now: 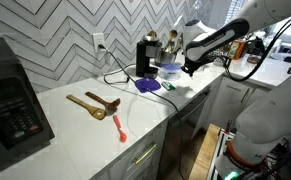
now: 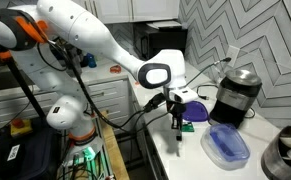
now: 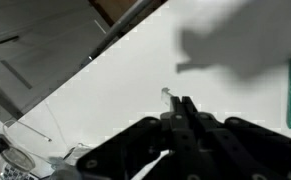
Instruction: Move the green object to the left
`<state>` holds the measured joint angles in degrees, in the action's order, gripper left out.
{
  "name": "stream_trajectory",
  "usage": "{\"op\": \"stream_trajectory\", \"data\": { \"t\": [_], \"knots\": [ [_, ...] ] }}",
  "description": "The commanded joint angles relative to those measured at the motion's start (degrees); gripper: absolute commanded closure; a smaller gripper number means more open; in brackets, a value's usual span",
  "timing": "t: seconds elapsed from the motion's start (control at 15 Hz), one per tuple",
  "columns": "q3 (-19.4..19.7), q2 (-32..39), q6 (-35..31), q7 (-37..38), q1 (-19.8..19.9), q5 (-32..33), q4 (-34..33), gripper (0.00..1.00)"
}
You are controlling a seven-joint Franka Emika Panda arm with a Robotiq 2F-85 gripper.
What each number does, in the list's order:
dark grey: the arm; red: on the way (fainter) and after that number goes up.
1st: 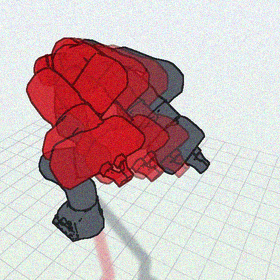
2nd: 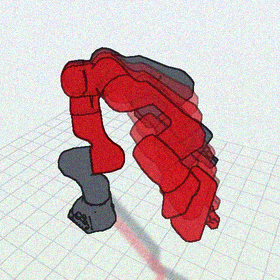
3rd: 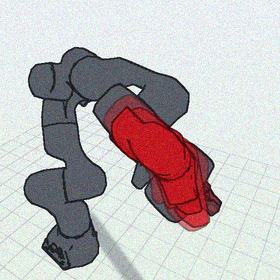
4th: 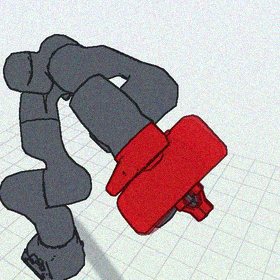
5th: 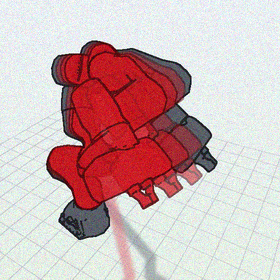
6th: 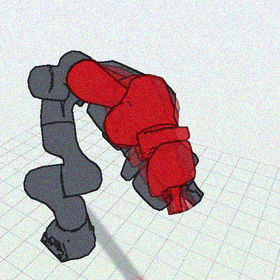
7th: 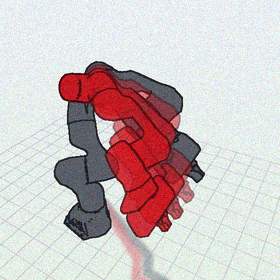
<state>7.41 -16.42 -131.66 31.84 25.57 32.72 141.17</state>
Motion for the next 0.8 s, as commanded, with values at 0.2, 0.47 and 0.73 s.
{"op": "stream_trajectory", "data": {
  "t": [0.2,0.47,0.73],
  "knots": [
    [1.56,1.55,-1.21,-1.57,-2.24,8.94,3.31,0.99],
    [1.48,3.03,-2.87,-2.58,-3.71,10.23,4.44,0.99],
    [1.73,3.87,-3.42,-2.77,-4.62,11.22,4.3,0.64]
  ]
}}
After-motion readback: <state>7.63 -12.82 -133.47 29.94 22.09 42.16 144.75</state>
